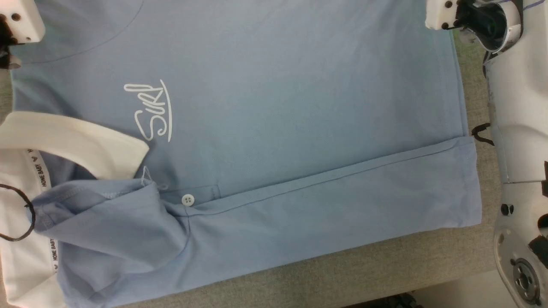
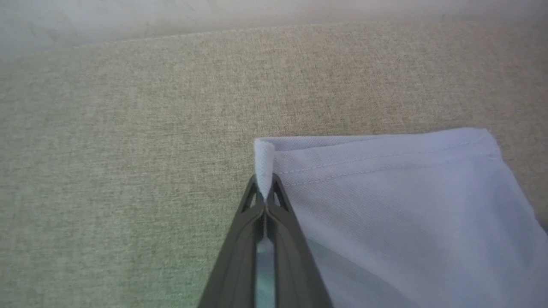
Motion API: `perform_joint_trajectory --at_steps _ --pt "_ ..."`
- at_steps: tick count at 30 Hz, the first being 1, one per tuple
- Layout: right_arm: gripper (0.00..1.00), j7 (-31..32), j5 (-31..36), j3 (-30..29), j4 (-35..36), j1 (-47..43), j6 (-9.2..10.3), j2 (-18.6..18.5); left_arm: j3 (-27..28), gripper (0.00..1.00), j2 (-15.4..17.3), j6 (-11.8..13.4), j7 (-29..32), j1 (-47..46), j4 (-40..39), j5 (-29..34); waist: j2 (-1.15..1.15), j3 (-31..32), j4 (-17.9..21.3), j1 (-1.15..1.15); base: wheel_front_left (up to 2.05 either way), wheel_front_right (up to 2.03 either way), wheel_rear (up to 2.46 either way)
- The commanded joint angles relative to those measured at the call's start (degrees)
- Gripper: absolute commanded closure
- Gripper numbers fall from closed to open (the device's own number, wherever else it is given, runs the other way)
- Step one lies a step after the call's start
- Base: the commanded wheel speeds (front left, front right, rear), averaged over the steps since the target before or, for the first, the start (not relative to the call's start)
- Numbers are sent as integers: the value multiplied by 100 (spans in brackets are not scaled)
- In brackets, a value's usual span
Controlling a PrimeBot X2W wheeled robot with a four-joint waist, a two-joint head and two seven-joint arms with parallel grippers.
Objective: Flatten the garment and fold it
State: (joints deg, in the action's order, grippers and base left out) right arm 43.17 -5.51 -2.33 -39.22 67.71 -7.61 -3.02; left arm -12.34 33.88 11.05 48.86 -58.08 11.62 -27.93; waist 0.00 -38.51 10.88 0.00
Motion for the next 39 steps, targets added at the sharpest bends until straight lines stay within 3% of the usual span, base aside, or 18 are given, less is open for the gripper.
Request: perform_joint_trajectory --at_steps 1,5,10,16,21,31,39 --pt "100 117 53 8 -86 -111 12 12 -3 100 -33 -71 -121 -41 39 -32 0 57 -4 0 0 0 0" --pt "100 -214 -62 75 160 -264 12 13 -19 100 -36 -202 -605 68 95 19 0 265 -31 0 0 0 0" --pt "100 -1076 -511 291 623 -786 12 13 185 100 -133 -331 -1592 555 -56 -107 0 691 -80 0 0 0 0" --pt "100 -1959 -924 572 1238 -1851 12 13 498 100 -294 -371 -2488 1780 -620 -420 0 1384 -187 0 0 0 0" --pt "100 -2417 -900 568 1656 -2758 12 1 688 100 -360 -324 -2776 3057 -1304 -666 0 1902 -300 0 0 0 0" --pt "100 -2320 -813 465 2210 -3937 12 -380 914 100 -629 -61 -2890 5187 -2335 -1096 0 2325 -561 0 0 0 0" --pt "100 -1830 -512 636 2125 -4325 12 -985 850 100 -1006 -77 -3023 6166 -2342 -1463 0 2293 -685 0 0 0 0"
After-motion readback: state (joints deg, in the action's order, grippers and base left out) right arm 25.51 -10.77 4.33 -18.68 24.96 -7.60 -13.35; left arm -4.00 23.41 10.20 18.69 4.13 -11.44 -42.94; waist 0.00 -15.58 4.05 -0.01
